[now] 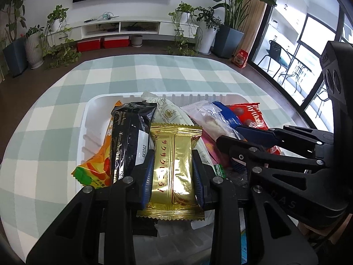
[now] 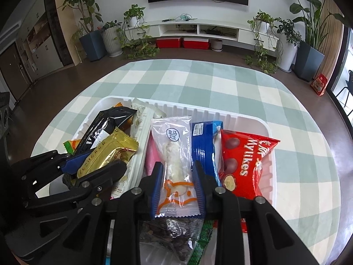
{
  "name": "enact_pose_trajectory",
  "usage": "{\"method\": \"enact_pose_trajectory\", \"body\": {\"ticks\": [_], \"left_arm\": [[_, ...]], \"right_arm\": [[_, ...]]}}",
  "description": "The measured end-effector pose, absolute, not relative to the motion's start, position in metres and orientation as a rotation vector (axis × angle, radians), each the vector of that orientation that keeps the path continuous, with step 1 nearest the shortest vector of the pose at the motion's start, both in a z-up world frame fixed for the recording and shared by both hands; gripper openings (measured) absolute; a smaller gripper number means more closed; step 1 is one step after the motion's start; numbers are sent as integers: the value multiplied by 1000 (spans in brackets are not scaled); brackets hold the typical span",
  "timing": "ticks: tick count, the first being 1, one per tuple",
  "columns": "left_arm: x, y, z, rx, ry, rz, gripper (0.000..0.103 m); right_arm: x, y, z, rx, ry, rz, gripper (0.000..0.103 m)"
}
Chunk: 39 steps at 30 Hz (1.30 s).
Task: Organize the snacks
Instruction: 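Open both tools to drop the packets into the tray, then move both open tools back over the light-blue packet and red candy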
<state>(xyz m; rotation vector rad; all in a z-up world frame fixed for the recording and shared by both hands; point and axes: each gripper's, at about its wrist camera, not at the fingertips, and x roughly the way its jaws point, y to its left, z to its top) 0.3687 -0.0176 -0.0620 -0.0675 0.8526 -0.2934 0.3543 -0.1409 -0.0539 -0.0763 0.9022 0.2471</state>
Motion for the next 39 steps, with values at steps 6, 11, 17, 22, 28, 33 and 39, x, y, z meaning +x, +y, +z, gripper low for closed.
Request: {"method": "enact_pose_trajectory", "body": {"ticks": [6,11,17,22,28,33,39], "left_arm": [[366,-18,-59,-57,846,-291,31],[363,-17,-53,-58,829,-292,39],[354,-15,-39,-66,794,-290,57],[335,-11,-21,-77,758,-310,79],[301,-4,-4,-60,742,-367,99],[260,-4,-5,42,740,-456,102],[209,-3,-17,202,718,-544,102]], "right_arm": [[351,-142,-50,-98,894,225,41],[348,-147,-45,-93,887,218,44],[340,-155,-32,-97,853,211,50],[327,-169,-12,-65,803,211,67],[290,-192,12,4,734,257,84],[239,-213,21,67,703,333,89],[162,-226,12,137,717,457,91]]}}
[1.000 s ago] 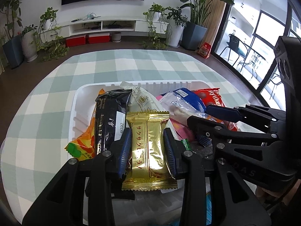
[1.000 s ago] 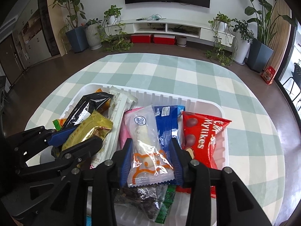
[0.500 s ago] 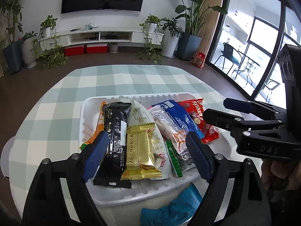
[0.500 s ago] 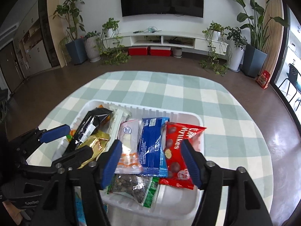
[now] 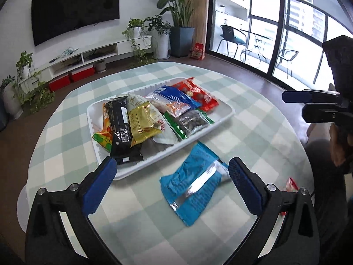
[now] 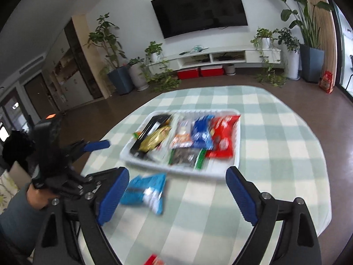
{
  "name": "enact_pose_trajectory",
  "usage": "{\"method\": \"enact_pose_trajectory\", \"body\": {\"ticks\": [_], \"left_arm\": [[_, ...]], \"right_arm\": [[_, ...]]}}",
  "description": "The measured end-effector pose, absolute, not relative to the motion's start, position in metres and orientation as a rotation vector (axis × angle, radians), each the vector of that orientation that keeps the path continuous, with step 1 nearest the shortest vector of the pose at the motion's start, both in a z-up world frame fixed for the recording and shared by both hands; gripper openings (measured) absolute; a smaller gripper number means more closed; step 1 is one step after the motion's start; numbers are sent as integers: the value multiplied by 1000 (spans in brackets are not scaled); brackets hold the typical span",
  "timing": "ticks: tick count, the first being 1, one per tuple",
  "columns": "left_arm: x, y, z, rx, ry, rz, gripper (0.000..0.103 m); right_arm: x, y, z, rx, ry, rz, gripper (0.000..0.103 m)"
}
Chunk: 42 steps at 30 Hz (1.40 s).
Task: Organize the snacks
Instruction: 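Move both open tools back over the light-blue packet and red candy, then grasp the light-blue packet with the left tool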
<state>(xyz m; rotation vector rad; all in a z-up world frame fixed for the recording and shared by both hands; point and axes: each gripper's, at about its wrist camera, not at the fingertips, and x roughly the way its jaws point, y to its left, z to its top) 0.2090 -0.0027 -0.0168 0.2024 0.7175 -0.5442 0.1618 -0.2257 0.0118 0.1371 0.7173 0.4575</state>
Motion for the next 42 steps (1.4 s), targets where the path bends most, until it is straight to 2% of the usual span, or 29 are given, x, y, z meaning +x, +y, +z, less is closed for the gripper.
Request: {"method": "enact_pose_trajectory", "body": {"ticks": [7,14,21,33,34,37,42], "left_arm": [[176,-4,-36,249,833,-567,102],[158,-11,-44,306,848,-659,102],[185,-28,-40,435,849,-751,102],[245,-59,-65,551,955,-853,102],[246,-62,-67,561,965,-860,101],[252,-71,-76,597,1009,-879,89],[259,-80,-87,634,1064,-886,81]], "right_arm": [[97,-216,-18,106,793,523,92],[76,-203,-29,14,815,567,92],[68,-189,-33,-155,826,631,92],[75,-203,-40,-102,861,629,92],[77,-204,-41,-98,866,630,92],[80,-204,-43,-92,875,631,92],[82,-202,-44,-98,891,638,92]]}}
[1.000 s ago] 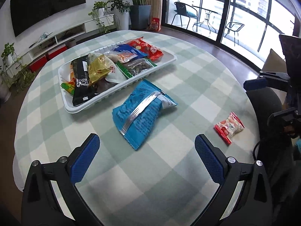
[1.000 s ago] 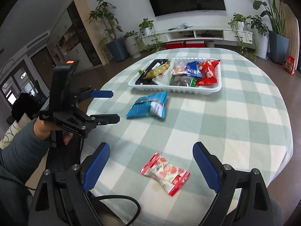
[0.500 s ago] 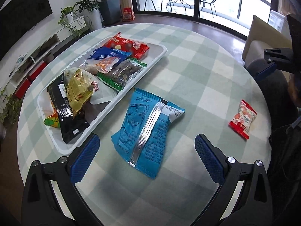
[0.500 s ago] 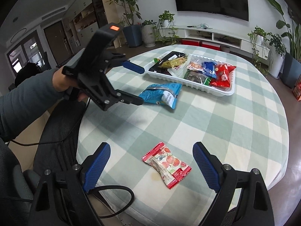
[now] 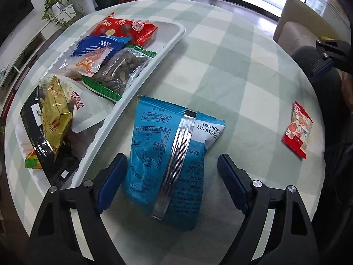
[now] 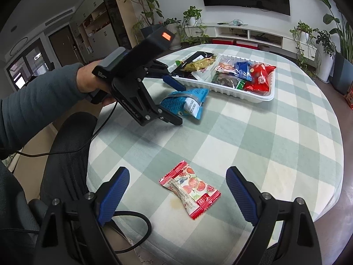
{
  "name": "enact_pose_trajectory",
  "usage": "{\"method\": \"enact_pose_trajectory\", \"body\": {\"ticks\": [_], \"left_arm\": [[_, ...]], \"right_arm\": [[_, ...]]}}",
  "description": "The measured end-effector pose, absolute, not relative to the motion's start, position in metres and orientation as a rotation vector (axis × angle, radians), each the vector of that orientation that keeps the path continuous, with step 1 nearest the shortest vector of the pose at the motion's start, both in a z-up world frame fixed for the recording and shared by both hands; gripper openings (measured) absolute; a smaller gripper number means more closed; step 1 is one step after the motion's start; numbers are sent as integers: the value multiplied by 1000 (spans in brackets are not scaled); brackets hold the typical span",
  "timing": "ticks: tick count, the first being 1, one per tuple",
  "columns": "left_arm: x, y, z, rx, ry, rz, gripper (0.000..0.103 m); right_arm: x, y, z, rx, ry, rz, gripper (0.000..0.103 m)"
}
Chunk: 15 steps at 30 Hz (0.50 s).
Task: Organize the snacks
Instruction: 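Grasp the light-blue packet with the left tool, then grasp the red strawberry candy packet with the right tool while the left tool holds the blue packet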
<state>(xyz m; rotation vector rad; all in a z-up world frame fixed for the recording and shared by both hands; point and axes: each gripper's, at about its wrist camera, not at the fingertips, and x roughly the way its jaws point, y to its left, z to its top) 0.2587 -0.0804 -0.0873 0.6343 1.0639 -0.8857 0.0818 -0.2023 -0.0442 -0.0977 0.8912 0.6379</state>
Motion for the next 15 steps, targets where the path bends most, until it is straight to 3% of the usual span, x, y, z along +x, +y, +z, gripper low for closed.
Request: {"method": "enact_pose_trajectory", "body": {"ticks": [2,4,15], "left_arm": [[261,-79,-87,595,1075,-891,65],[262,-76,-87,565,1078,-880,59],[238,-57,-82,425,1092,-789,51]], "right_arm": [[83,-202,-45,-98,897,639,92],[84,-202,-46,-100,905,640,92],[94,-193,-50,-230,972,697,92]]}}
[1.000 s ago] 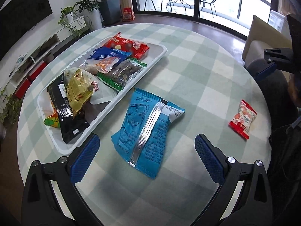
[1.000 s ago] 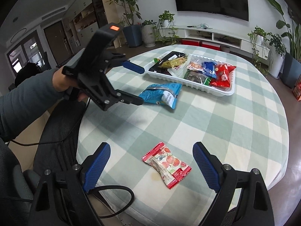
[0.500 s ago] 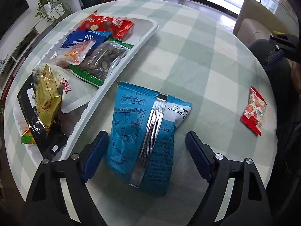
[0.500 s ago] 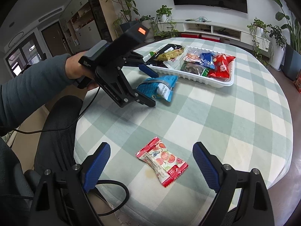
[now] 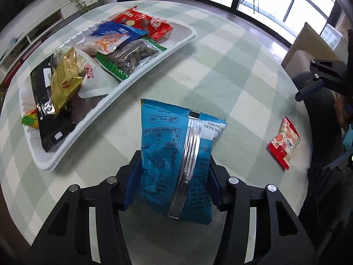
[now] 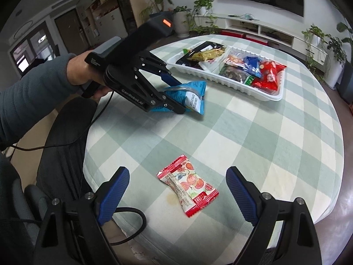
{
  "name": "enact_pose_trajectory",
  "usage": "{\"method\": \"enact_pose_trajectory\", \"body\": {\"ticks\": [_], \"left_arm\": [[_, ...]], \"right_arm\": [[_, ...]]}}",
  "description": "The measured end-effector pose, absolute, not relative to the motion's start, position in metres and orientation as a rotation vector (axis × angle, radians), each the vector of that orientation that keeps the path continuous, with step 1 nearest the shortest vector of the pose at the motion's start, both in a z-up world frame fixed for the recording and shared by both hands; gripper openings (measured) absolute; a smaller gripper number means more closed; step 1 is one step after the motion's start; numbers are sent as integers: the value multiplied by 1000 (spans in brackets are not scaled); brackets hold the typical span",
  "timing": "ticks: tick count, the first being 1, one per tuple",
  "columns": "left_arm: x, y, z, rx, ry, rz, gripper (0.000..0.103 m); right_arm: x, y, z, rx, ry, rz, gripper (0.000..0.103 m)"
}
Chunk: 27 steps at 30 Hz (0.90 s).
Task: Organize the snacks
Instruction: 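Grasp the red strawberry candy packet with the right tool while the left tool holds the blue packet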
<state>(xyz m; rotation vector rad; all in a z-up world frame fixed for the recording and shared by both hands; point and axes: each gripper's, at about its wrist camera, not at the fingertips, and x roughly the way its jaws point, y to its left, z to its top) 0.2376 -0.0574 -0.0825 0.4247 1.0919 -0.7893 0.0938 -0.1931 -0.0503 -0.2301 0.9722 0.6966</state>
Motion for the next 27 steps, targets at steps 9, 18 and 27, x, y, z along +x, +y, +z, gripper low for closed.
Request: {"method": "enact_pose_trajectory", "body": {"ticks": [9,18,27], "left_arm": [[188,-18,-72,149,1032,-661,51],[157,-13,-71,74,1007,-605,51],[151,-17,-76,78,1006,-581,51]], "right_arm": [[110,-172,-74,-471,1087,782,81],[117,-164,-91,-577,1130,833,70],[119,-163,-91,-589,1145,849,54]]}}
